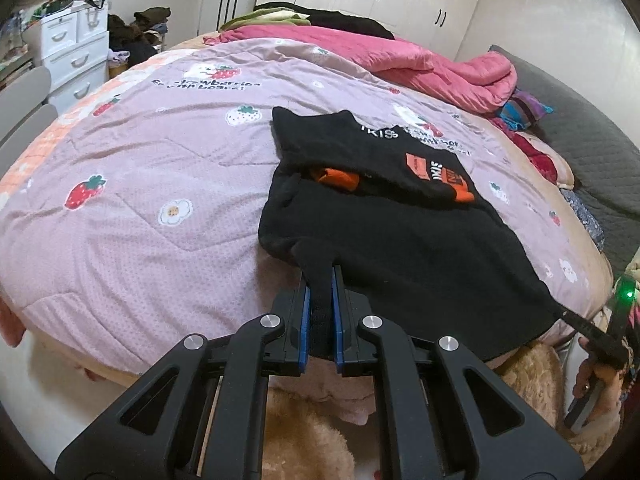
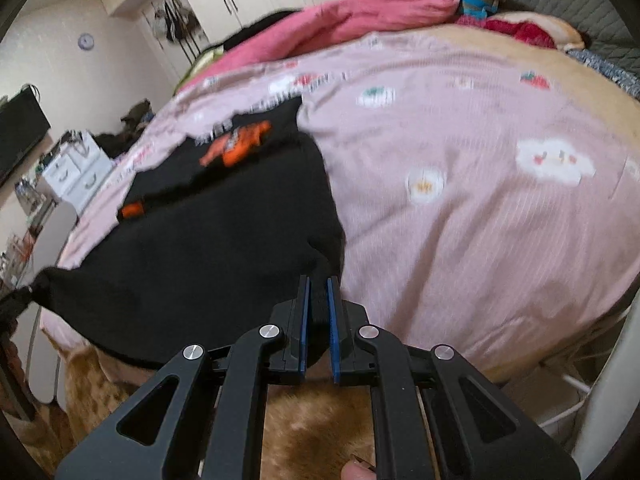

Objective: Fold small clothes
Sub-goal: 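Lift the hem with both tools and fold it toward the collar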

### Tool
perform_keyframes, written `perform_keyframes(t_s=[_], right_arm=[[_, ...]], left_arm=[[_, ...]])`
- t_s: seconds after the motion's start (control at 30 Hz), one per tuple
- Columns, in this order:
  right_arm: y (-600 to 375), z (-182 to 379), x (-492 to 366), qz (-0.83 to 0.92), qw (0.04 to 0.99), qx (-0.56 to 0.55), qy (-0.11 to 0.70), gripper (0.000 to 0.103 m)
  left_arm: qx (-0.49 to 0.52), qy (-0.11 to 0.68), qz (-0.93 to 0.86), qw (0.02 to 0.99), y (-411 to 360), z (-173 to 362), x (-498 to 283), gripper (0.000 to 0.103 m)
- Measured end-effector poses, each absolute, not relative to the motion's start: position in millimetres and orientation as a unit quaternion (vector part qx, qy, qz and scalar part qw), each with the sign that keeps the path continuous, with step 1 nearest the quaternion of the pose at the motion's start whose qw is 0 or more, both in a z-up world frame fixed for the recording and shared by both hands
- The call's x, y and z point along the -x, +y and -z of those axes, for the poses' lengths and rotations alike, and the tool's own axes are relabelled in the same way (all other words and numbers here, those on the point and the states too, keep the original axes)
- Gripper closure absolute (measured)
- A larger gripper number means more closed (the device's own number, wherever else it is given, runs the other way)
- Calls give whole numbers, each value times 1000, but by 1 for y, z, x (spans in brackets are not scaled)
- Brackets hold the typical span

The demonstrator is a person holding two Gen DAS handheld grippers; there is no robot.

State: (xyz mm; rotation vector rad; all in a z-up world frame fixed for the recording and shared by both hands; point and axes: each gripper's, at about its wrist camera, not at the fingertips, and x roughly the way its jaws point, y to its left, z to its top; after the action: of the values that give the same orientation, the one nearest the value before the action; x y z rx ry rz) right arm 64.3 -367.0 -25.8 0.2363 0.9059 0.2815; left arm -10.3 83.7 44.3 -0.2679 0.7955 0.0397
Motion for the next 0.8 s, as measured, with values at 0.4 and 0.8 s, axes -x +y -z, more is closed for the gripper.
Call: perform_keyframes(t_s=[0.4, 0.8], right_arm=[[-366, 45, -63, -141, 860, -111, 477, 61], [-357, 23, -52, -175, 882, -75, 431, 94]], left_arm=[[136, 386, -18, 912, 85, -43, 20, 100], [133, 374, -15, 918, 84, -54, 19, 100]])
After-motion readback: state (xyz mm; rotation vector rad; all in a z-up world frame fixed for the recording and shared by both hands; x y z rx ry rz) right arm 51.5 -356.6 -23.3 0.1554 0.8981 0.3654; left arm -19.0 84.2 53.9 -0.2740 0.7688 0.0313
